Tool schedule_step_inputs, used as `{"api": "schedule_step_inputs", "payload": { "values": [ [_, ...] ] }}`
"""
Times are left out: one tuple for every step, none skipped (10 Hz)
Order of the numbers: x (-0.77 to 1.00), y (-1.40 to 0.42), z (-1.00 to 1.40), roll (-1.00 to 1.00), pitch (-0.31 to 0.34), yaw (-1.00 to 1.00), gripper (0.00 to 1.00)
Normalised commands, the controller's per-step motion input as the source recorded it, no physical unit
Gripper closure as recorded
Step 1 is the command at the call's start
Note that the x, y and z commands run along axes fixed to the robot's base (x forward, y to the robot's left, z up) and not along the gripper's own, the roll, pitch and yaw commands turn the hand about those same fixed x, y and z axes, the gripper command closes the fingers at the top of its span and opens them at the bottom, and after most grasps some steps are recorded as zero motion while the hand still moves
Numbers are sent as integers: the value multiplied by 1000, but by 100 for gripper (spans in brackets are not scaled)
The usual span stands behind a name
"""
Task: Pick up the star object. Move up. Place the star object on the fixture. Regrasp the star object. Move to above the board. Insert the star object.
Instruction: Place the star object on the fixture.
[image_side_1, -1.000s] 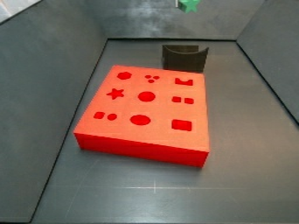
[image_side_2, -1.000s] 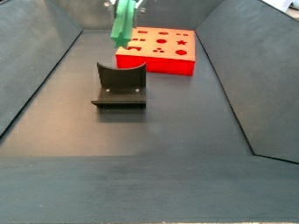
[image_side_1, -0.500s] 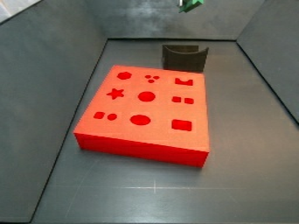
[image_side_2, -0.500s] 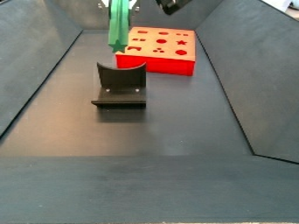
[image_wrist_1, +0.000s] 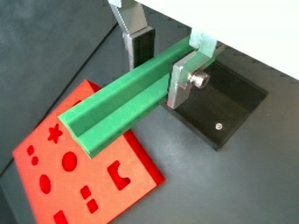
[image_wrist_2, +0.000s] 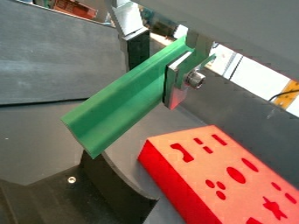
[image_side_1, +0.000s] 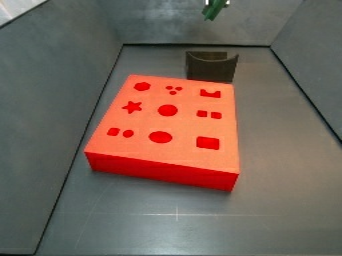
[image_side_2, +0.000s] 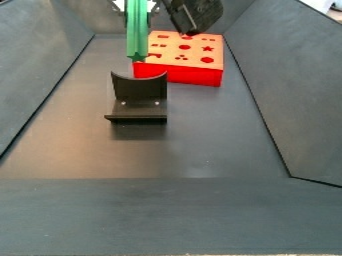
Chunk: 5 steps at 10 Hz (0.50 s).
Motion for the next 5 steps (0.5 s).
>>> {"api": "schedule_step_inputs", "payload": {
  "values": [
    [127, 131, -1000, -1000, 246, -97, 100],
    [132, 137, -1000, -1000, 228, -110, 100],
    [144, 140, -1000, -991, 246, -155, 100],
    [160, 137, -1000, -791, 208, -188, 100],
    [163, 140, -1000, -631, 163, -209, 100]
  ]
}}
